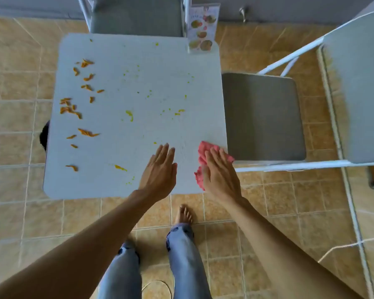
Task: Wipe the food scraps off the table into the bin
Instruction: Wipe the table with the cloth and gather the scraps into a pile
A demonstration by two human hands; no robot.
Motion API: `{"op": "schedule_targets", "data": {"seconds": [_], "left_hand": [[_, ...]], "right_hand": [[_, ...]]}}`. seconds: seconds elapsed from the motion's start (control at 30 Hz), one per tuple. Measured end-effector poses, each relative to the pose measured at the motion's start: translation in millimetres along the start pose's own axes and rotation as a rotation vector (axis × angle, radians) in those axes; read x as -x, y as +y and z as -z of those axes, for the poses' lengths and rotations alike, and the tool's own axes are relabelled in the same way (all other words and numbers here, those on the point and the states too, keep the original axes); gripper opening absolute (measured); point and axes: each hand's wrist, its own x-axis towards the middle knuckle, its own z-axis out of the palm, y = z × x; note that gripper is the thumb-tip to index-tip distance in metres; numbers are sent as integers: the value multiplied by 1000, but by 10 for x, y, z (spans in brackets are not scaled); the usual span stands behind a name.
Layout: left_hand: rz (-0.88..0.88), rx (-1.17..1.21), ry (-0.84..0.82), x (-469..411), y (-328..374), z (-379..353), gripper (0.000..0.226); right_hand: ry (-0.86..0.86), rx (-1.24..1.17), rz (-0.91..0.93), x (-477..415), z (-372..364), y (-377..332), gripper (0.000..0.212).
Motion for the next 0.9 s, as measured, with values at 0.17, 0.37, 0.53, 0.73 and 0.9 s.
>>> {"op": "schedule_targets", "data": {"seconds": [0.17, 0.37, 0.53, 0.73, 0.9], "left_hand": [[57, -62, 188, -312, -352, -457, 54], [-1, -73, 379, -320, -549, -791, 51], [-14, -42, 488, -368, -588, -897, 46], [-12, -23, 510, -371, -598, -940, 47], [-31, -14, 486, -359, -635, -952, 51]], "right_hand": [[140, 65, -75, -452, -511, 284, 64], [339, 197, 274, -908, -844, 422, 56], [583, 95, -86, -1657, -630, 233, 50], [374, 208, 577, -1463, -782, 44, 50], [592, 87, 90, -1583, -720, 226, 48]]}}
